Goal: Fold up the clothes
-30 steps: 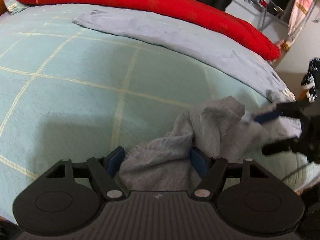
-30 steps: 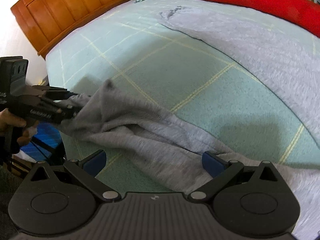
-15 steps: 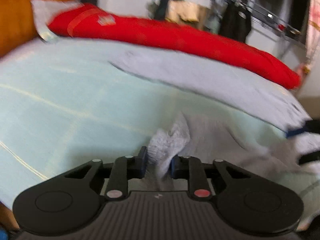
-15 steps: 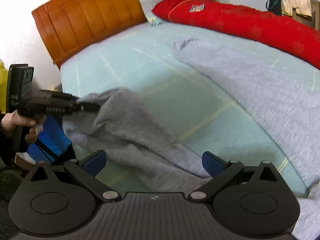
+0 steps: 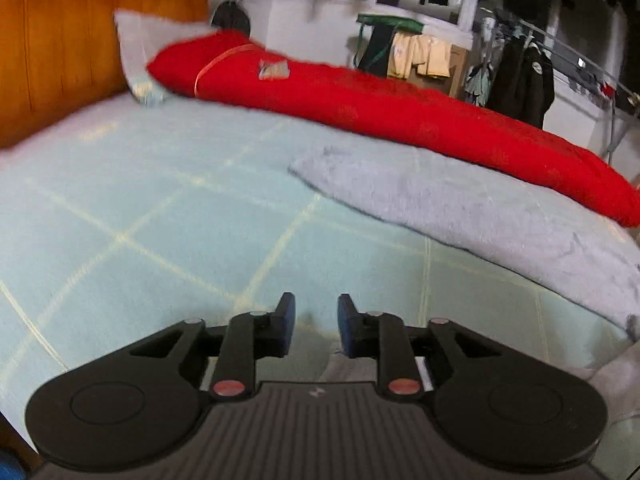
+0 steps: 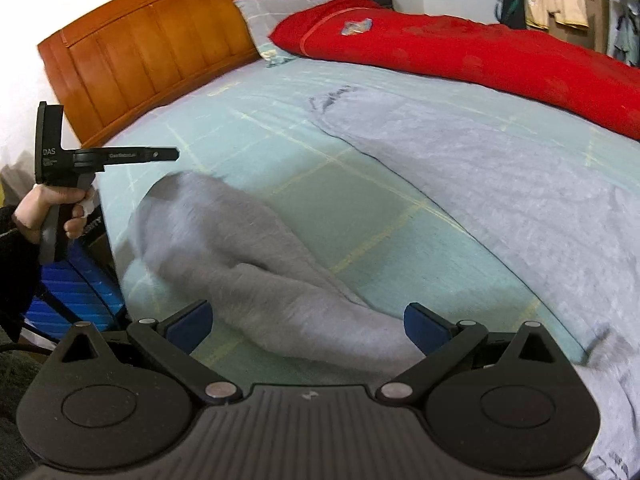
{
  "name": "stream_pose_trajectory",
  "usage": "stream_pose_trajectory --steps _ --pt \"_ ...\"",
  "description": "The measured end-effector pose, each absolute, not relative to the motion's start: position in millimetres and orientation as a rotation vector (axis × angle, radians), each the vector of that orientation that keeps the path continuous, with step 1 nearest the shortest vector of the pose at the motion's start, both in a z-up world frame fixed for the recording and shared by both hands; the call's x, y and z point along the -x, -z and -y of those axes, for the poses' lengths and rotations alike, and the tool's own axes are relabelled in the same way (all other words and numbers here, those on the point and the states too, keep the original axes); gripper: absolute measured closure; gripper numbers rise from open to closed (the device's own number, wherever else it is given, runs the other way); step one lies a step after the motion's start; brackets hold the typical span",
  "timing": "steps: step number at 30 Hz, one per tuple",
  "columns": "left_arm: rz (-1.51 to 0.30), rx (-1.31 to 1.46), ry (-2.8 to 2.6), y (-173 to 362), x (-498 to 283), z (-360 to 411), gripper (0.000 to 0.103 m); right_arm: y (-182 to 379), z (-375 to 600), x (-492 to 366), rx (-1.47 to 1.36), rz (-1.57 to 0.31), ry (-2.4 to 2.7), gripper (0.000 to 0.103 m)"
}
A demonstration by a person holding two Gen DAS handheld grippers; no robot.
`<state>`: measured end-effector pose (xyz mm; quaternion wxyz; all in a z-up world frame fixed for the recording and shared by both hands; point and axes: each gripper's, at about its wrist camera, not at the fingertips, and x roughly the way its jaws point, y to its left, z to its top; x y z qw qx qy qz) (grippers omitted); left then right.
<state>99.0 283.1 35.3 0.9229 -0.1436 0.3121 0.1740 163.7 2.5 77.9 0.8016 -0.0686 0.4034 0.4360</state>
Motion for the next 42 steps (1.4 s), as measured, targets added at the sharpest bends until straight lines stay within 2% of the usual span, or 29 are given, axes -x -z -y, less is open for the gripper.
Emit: stream_pose_trajectory --steps 1,3,5,11,16,22,27,31,35,42 --pt "-0.653 0.298 -0.351 -33 -99 -284 0.070 -77 -1 -164 0.150 -0.869 -0.923 0.000" --pt "-0.671 0.304 -0.342 -28 -95 -280 0.067 -75 5 -164 0.153 -0.878 -0.896 0.000" --pt "-0.678 0.314 -0.329 -24 -87 -277 0.058 -74 14 -163 0.150 -0.884 -0.872 0.000" --pt "-0.665 0.342 -0.344 -27 -76 -270 0.049 -68 38 -162 0.133 -0.940 -0.836 0.000" --pt "-0.641 0.304 -0.347 -38 -74 -260 0.040 -47 13 -163 0.089 -1.002 -0.983 0.000" --pt "-0.655 0.291 -0.368 -43 -61 -253 0.038 -28 -46 -170 0.138 -0.999 -1.144 0.000" --pt "-0.653 0.295 -0.382 -46 -48 -253 0.036 -42 -49 -217 0.047 -0.880 -1.077 0.000" --pt "-0.663 0.267 -0.341 -44 -43 -248 0.035 -39 -35 -257 -0.033 -0.895 -0.891 0.000" --pt "-0.732 0.105 -0.205 -42 -43 -224 0.035 -42 -11 -252 -0.132 -0.884 -0.877 0.000" --pt "-0.846 -0.254 0.103 -22 -46 -171 0.036 -31 14 -227 -0.148 -0.927 -0.822 0.000"
